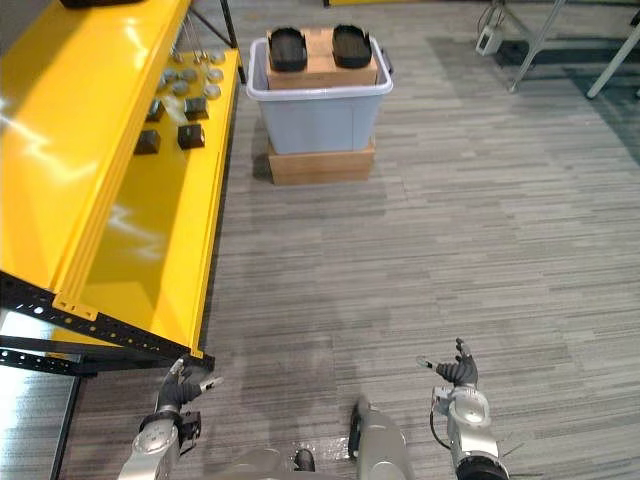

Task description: Walk over and take plastic housings, then place them on the shelf

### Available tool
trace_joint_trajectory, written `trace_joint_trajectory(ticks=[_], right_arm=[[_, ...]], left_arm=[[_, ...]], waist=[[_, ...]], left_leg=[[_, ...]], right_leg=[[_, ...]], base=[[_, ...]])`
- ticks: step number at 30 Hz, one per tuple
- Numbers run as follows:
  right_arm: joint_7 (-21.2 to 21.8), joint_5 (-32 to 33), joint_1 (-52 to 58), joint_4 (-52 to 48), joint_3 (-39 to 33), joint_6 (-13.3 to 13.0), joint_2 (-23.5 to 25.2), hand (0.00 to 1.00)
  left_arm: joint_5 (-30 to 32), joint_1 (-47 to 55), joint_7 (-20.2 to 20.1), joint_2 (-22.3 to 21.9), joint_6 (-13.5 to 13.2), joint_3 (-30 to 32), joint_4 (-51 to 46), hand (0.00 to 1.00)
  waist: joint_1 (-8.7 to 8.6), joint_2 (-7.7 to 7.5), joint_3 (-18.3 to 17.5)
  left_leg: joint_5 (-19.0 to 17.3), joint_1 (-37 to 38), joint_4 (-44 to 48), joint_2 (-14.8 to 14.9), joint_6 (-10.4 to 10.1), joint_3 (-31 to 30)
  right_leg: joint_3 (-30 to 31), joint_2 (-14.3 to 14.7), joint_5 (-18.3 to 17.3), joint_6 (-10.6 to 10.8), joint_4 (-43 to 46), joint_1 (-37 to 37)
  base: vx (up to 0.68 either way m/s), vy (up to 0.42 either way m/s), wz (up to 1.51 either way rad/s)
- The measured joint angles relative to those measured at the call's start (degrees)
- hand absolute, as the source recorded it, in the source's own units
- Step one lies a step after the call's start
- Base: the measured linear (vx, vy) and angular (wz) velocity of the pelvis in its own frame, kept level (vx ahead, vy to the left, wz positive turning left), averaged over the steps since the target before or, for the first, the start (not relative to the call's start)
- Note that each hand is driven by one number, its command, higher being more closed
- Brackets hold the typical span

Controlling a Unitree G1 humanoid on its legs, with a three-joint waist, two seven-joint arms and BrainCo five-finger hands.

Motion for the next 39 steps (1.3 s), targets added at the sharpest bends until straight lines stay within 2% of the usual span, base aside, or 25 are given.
trace_joint_trajectory(ticks=[3,5,7,8,9,12,15,17,18,19,21,22,23,24,27,28,29,31,33,34,35,36,37,38,39], right_arm=[[0.06,-0.11,0.56,-3.03,0.0,0.04,0.15,0.0],[0.16,-0.1,1.15,-3.43,0.21,0.04,0.21,0.0],[0.23,0.01,1.87,-3.51,0.98,-0.21,0.38,0.0],[0.24,0.17,2.01,-3.46,1.47,-0.28,0.66,0.0],[0.23,0.52,2.07,-3.43,1.54,-0.35,0.79,0.0],[0.29,0.69,2.47,-3.36,1.47,-0.76,0.96,0.0],[0.32,1.16,3.21,-2.76,0.55,-0.8,1.61,0.0],[0.24,1.73,3.18,-1.93,-0.63,-0.81,1.49,0.0],[0.26,1.71,3.04,-0.22,-0.42,-0.71,1.76,0.0],[0.32,1.7,3.23,0.73,-0.25,-0.61,2.89,0.0],[0.39,1.69,3.78,0.52,-0.38,-0.57,4.21,0.0],[0.44,1.69,3.88,0.54,-0.39,-0.53,4.32,0.0],[0.46,1.69,4.18,0.45,-0.45,-0.55,4.58,0.0],[0.56,1.69,4.87,0.46,-0.45,-0.6,5.03,0.0],[1.6,1.69,5.82,0.45,-0.1,-0.58,6.11,0.0],[1.65,1.69,6.4,0.2,0.25,-0.59,6.75,0.0],[1.74,1.69,7.06,-0.41,0.33,-0.59,7.35,0.0],[2.11,1.74,7.53,-0.76,0.49,-0.64,7.43,0.0],[2.58,1.8,7.52,0.57,0.52,-0.65,6.96,0.0],[2.57,1.8,7.51,1.28,0.49,-0.61,6.82,0.0],[2.54,1.78,7.6,1.79,0.34,-0.57,6.72,0.0],[2.55,1.77,7.67,1.89,0.2,-0.48,6.7,0.0],[2.54,1.75,7.67,1.9,0.12,-0.41,6.63,0.0],[2.53,1.75,7.42,2.29,-0.43,-0.27,6.17,0.0],[2.52,1.79,6.88,2.54,-0.73,-0.12,6.15,0.0]], left_arm=[[0.01,-0.26,0.58,-0.82,0.0,-0.55,0.17,0.0],[0.01,-0.09,0.58,-1.81,-0.05,-0.34,0.17,0.0],[0.01,0.28,0.48,-1.9,-0.19,-0.25,0.18,0.0],[0.0,0.65,0.42,-1.9,-0.18,0.13,0.21,0.0],[-0.03,0.83,0.42,-1.88,-0.16,0.19,0.21,0.0],[-0.05,1.72,-0.69,-2.0,-0.14,0.07,0.11,0.0],[-0.04,3.1,-0.75,-2.47,-0.02,0.19,-0.19,0.0],[-0.01,3.46,-0.79,-3.58,-0.06,0.12,-0.27,0.0],[0.02,3.45,-0.81,-3.58,0.07,0.15,0.12,0.0],[0.01,3.96,-0.79,-3.52,0.09,0.24,0.12,0.0],[0.07,3.61,-0.91,-4.43,0.53,-0.03,0.07,0.0],[0.1,3.67,-1.08,-4.77,0.62,-0.23,0.11,0.0],[0.11,3.83,-1.59,-4.93,0.69,-0.58,0.15,0.0],[0.06,3.56,-1.96,-4.84,0.72,-0.68,0.12,0.0],[0.02,3.55,-1.9,-4.4,0.66,-0.41,-0.35,0.0],[0.01,3.55,-1.87,-4.07,0.7,-0.4,-0.36,0.0],[-0.01,3.62,-1.88,-3.88,0.69,-0.38,-0.37,0.0],[-0.01,3.46,-1.91,-3.56,0.71,-0.39,0.02,0.0],[-0.02,3.71,-1.92,-3.48,0.77,-0.38,0.55,0.0],[-0.01,3.57,-1.88,-3.24,0.76,-0.37,0.89,0.0],[0.0,3.48,-1.82,-3.06,0.76,-0.4,1.79,0.0],[0.01,3.45,-1.78,-2.97,0.74,-0.42,2.13,0.0],[0.07,3.38,-1.67,-2.85,0.76,-0.41,2.66,0.0],[0.14,3.23,-1.61,-3.03,0.78,-0.32,3.65,0.0],[0.15,2.65,-1.78,-2.99,0.78,-0.41,4.19,0.0]], waist=[[-0.03,0.45,-0.12],[0.02,0.56,-0.05],[0.3,0.59,0.12],[0.93,0.41,0.26],[1.36,0.25,0.34],[3.28,-0.33,0.73],[3.62,-0.44,0.92],[5.29,0.78,0.19],[6.46,0.3,-0.05],[6.55,-1.18,-1.07],[6.52,-2.73,-1.43],[6.5,-2.75,-1.45],[6.44,-2.87,-1.48],[5.93,-2.93,-1.5],[5.93,-2.69,-1.49],[5.51,-2.79,-1.64],[4.73,-3.01,-1.92],[4.45,-2.98,-2.16],[4.22,-2.64,-2.31],[3.34,-2.67,-2.54],[2.45,-2.08,-2.79],[2.12,-2.07,-3.05],[1.97,-2.14,-3.54],[2.54,-0.68,-4.09],[2.58,-0.65,-4.1]], left_leg=[[1.16,-1.04,4.32,1.57,-2.47,-0.82],[6.59,-7.17,24.6,3.05,-6.87,-0.84],[7.13,-14.57,43.86,6.29,-5.27,1.4],[5.63,-18.78,51.62,7.88,-2.76,2.76],[5.04,-20.65,53.45,8.0,-1.87,3.0],[3.89,-28.86,48.29,6.15,-0.76,5.64],[5.87,-32.93,24.9,1.54,-2.43,5.57],[12.85,-33.03,6.49,0.62,-4.39,3.65],[19.7,-33.16,6.59,0.38,-3.14,4.0],[21.61,-33.54,8.75,-1.69,-0.34,4.21],[16.16,-34.72,16.37,-2.52,3.87,6.34],[14.31,-34.11,17.96,-2.62,4.28,6.67],[12.26,-32.07,18.94,-3.13,5.04,7.08],[10.27,-27.65,18.75,-4.19,6.14,7.04],[6.81,-18.64,15.53,-4.55,6.62,6.48],[5.25,-14.51,13.33,-4.55,6.62,5.43],[4.52,-11.37,11.45,-4.54,6.49,4.42],[3.39,-7.31,9.05,-4.05,6.07,3.52],[2.61,-3.98,6.85,-2.89,5.05,3.23],[2.13,-2.22,5.39,-2.09,4.15,2.18],[1.99,-0.29,3.55,-0.68,2.73,0.82],[1.98,0.6,2.73,-0.09,1.66,0.65],[1.55,1.71,2.11,0.96,0.1,-0.07],[1.39,1.93,2.48,3.16,-1.3,-1.13],[2.27,1.53,3.57,3.36,-2.79,-1.8]], right_leg=[[-1.73,-0.29,-6.99,-2.53,9.31,-1.96],[-2.55,0.7,-10.31,-3.8,7.49,4.49],[-2.56,2.72,-11.76,-3.88,1.56,12.73],[-2.27,3.73,-12.04,-4.26,-1.74,17.27],[-2.08,3.86,-12.11,-4.19,-3.18,19.21],[-0.44,3.61,-12.53,-3.39,-9.21,27.25],[0.04,1.7,-13.68,-1.3,-14.45,33.86],[1.59,1.53,-15.05,0.64,-16.63,36.35],[2.82,0.79,-16.63,1.61,-17.4,38.07],[3.32,-1.3,-18.07,2.19,-16.68,38.65],[4.99,-3.84,-18.63,3.27,-10.21,37.8],[5.75,-4.31,-18.63,3.49,-6.13,36.93],[6.57,-5.13,-18.21,5.35,2.48,34.65],[8.64,-6.71,-15.93,9.88,20.06,29.03],[7.95,-7.76,-16.62,8.36,38.92,21.21],[5.71,-7.74,-17.97,5.95,41.93,18.02],[2.98,-7.8,-19.05,4.34,41.15,14.68],[-0.91,-7.35,-19.43,4.15,33.21,10.33],[-3.37,-5.39,-18.33,4.69,17.98,7.66],[-3.64,-3.86,-14.38,4.64,6.76,6.34],[-2.93,-1.91,-6.43,4.05,-0.89,6.31],[-1.91,-0.84,-3.1,4.09,-3.75,6.43],[-0.63,0.8,3.82,1.38,-6.66,7.12],[-1.77,2.63,4.16,-1.83,-6.32,7.92],[-2.12,2.47,2.61,-2.23,-4.83,7.82]], base=[[0.55,-0.263,0.19],[0.53,-0.234,0.24],[0.49,-0.194,0.22],[0.44,-0.148,0.06],[0.38,-0.102,-0.16],[0.38,-0.021,-0.18],[0.5,0.109,-0.09],[0.48,0.187,-0.4],[0.53,0.227,-0.47],[0.54,0.217,-0.33],[0.68,0.21,-0.17],[0.64,0.201,-0.19],[0.59,0.208,-0.02],[0.57,0.196,0.04],[0.52,0.15,-0.04],[0.44,0.075,0.17],[0.42,0.047,0.26],[0.42,-0.028,0.19],[0.45,-0.068,0.14],[0.61,-0.132,0.42],[0.51,-0.117,0.44],[0.55,-0.154,0.35],[0.47,-0.161,0.07],[0.59,-0.192,0.1],[0.67,-0.245,0.22]])
